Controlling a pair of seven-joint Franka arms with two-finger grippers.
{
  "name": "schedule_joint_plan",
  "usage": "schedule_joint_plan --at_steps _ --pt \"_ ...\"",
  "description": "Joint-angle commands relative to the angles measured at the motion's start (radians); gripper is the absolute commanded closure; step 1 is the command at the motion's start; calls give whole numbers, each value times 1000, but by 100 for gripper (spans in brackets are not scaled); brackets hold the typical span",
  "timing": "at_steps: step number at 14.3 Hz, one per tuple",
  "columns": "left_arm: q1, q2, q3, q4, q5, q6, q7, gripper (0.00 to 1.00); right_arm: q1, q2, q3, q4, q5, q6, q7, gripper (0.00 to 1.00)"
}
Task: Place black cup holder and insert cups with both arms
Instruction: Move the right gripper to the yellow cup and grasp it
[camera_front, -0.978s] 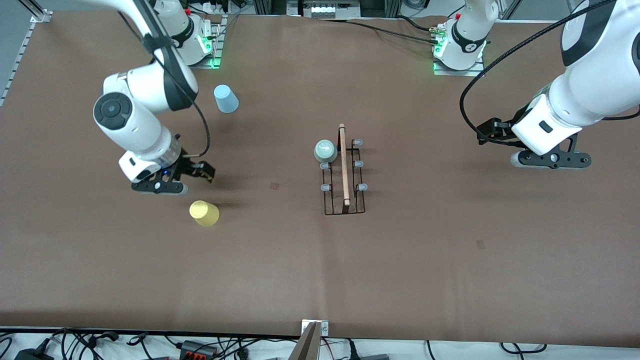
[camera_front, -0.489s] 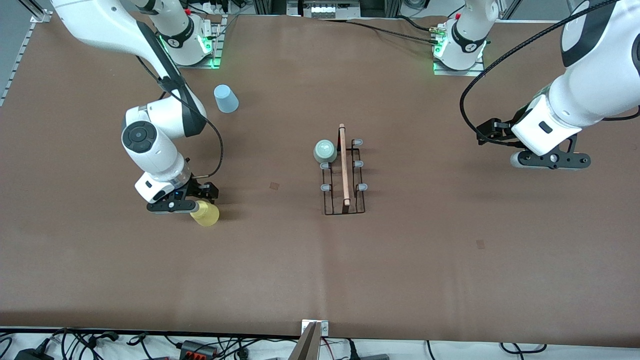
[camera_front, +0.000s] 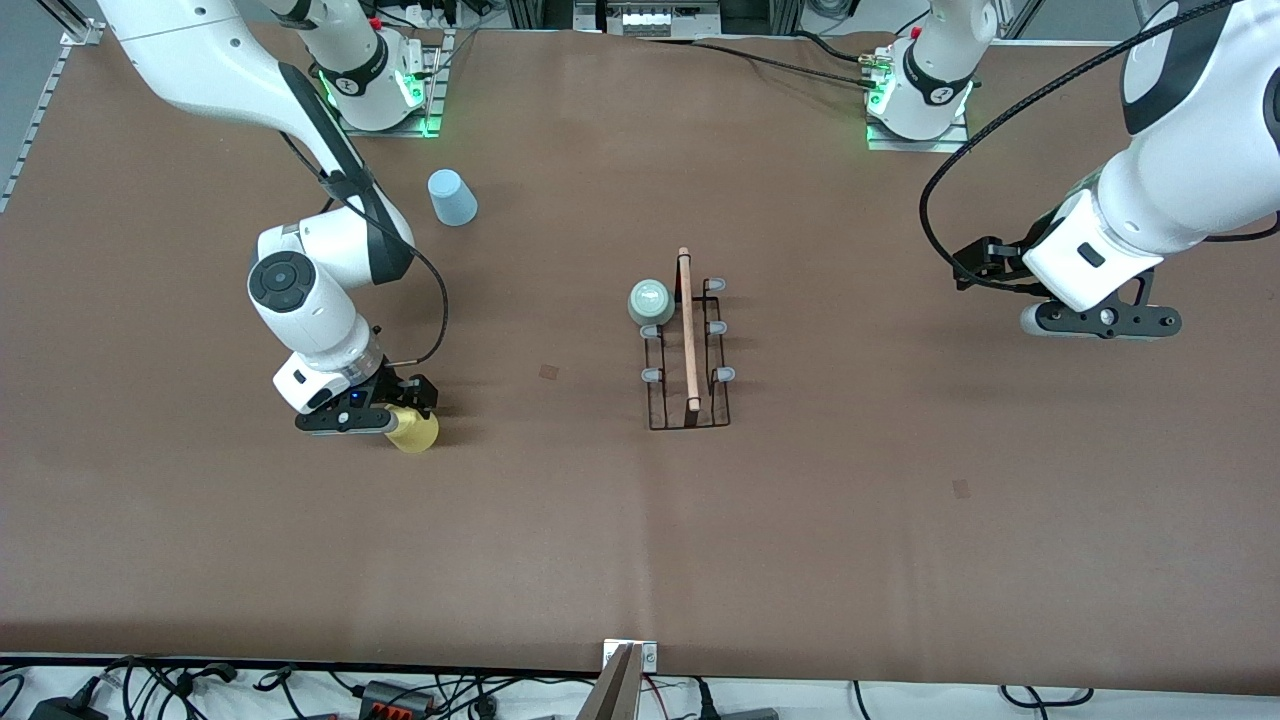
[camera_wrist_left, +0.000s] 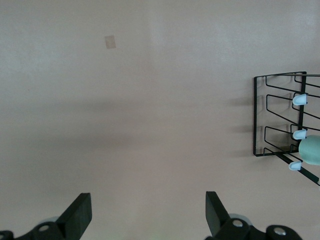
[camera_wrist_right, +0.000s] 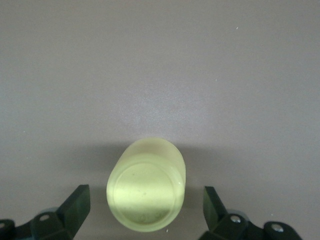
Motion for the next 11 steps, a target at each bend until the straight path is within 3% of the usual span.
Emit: schedule_joint_plan --at_steps 1,4,5,7,9,11 --pt "6 3 -1 7 -21 2 18 0 -7 27 2 17 -13 41 -17 0" --pt "6 3 -1 7 -21 2 18 0 -7 28 2 17 -16 44 -20 0" --pt "6 3 -1 7 -22 2 18 0 -7 28 2 17 -16 43 -27 21" --pt "6 3 -1 7 -21 2 18 0 -11 18 0 17 -14 40 -70 78" --pt "6 3 -1 7 -21 2 18 0 -11 -1 0 12 -16 35 -74 100" --pt "6 3 -1 7 -21 2 18 0 -6 -40 2 15 -11 -16 -61 100"
